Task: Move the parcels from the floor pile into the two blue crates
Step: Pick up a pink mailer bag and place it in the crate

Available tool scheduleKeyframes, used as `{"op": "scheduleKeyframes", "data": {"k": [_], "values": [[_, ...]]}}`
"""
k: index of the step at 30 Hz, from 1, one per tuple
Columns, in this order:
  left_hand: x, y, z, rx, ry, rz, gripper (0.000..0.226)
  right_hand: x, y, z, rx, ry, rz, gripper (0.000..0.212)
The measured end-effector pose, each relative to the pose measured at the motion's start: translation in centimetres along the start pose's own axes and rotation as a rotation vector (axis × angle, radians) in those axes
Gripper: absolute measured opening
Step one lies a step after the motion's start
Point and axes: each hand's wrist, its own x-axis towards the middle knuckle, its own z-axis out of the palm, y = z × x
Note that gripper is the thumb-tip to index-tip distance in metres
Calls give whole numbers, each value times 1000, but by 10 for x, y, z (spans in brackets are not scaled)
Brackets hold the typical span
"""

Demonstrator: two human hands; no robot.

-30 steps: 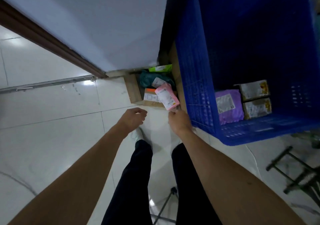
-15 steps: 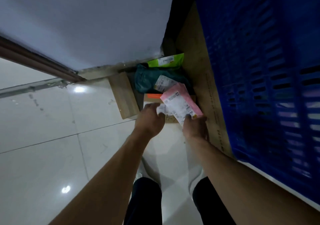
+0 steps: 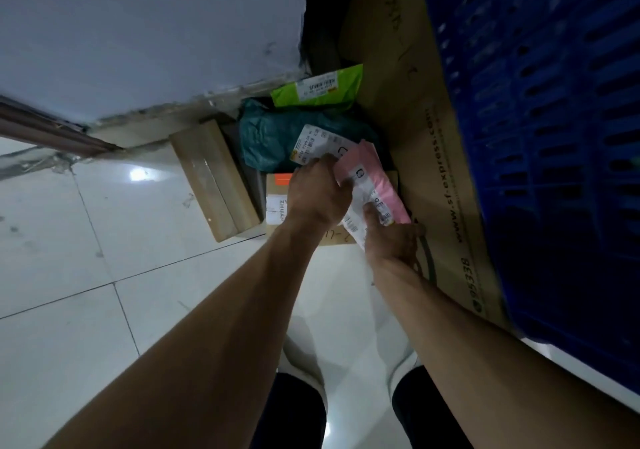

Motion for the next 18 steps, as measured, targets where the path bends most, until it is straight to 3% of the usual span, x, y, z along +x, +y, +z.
{"op": "scheduleKeyframes", "data": {"k": [8, 13, 18], "values": [[-16, 12, -14, -102, -53, -67, 23, -15, -2, -7, -81, -24, -45, 93], [-38, 8, -34, -307, -100, -220, 25, -32, 3, -26, -79, -60, -43, 78], [-73, 12, -78, -523, -84, -349, 16, -64, -6, -61, 14, -257, -26, 58]]}}
